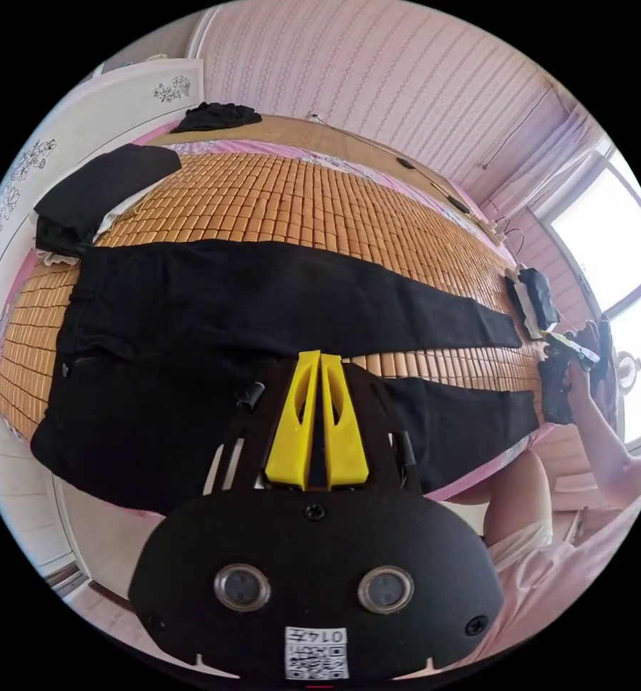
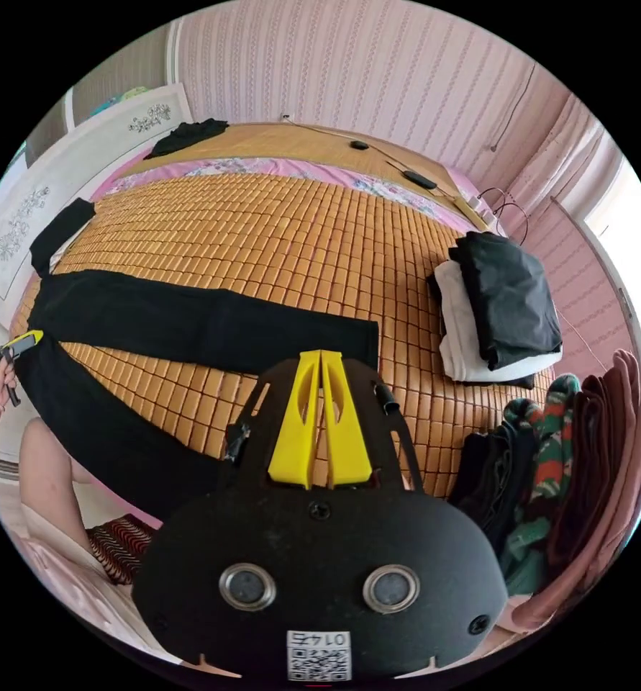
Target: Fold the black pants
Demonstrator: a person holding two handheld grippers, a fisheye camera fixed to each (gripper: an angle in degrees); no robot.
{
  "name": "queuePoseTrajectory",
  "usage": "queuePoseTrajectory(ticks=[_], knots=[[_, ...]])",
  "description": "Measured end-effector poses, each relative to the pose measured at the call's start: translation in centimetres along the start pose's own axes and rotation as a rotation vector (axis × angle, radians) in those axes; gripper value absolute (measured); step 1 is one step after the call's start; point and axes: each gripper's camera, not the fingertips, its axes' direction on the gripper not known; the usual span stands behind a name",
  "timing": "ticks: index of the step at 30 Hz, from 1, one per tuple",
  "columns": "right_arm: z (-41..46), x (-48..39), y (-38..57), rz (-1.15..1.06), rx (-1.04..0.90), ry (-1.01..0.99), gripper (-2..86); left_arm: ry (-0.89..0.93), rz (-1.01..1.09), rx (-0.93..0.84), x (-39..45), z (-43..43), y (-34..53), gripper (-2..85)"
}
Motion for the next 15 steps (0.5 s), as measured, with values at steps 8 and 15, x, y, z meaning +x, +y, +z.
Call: queuePoseTrajectory(ticks=[8, 15], knots=[[-15.6, -3.3, 18.6, 0.038, 0.244, -0.041, -0.3, -0.041, -0.04, 0.162, -4.5, -11.6, 14.4, 5.3], [-18.5, -2.4, 24.0, 0.062, 0.232, -0.193, -0.4, -0.014, -0.202, 0.287, -11.5, -16.7, 22.3, 6.2]])
